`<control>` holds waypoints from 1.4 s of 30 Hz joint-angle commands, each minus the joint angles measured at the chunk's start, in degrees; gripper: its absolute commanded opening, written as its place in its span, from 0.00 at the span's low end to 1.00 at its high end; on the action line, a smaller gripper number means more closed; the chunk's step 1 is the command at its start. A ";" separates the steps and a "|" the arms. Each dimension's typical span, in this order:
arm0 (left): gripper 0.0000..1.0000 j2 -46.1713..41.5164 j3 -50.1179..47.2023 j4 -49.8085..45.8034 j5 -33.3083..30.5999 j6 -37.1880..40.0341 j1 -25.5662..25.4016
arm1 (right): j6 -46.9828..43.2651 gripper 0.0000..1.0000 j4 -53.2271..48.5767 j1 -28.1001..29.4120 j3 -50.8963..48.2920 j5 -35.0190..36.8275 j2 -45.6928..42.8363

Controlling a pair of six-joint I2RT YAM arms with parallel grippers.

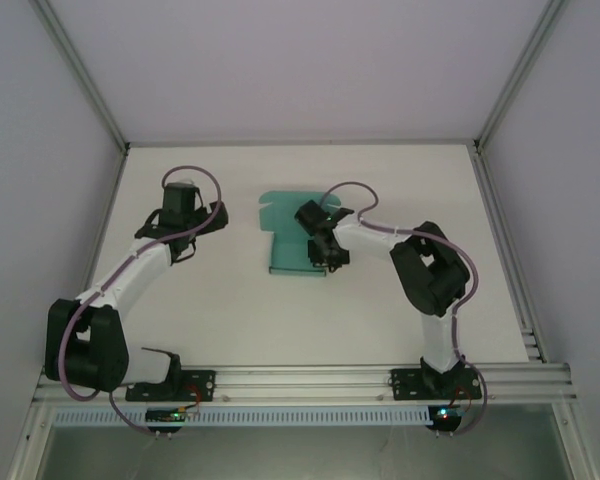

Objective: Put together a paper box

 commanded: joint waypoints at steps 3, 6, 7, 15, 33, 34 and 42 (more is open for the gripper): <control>1.00 0.38 1.69 4.25 7.36 3.29 -0.01 | 6.16 0.40 -0.32 1.45 -1.94 0.72 -5.59; 0.99 0.33 3.55 5.71 12.39 7.16 -0.78 | 3.74 0.48 -0.51 1.08 -1.97 5.20 -9.32; 0.99 0.26 4.30 5.90 15.36 9.27 -1.13 | 2.07 0.53 -1.02 1.00 -1.79 8.07 -11.03; 1.00 3.10 9.70 3.28 36.38 27.08 -3.90 | -32.55 0.96 11.97 -0.71 -5.47 11.62 -24.15; 0.94 16.41 17.70 -13.31 31.31 42.21 -8.63 | -68.86 0.79 1.72 -13.14 10.34 -15.54 -6.36; 0.95 16.07 17.20 -12.62 31.41 41.82 -8.63 | -67.11 0.81 2.33 -13.30 9.90 -14.94 -6.48; 1.00 9.16 10.56 -4.16 29.47 33.76 -8.62 | -49.10 0.91 8.27 -13.25 0.64 -5.77 -16.34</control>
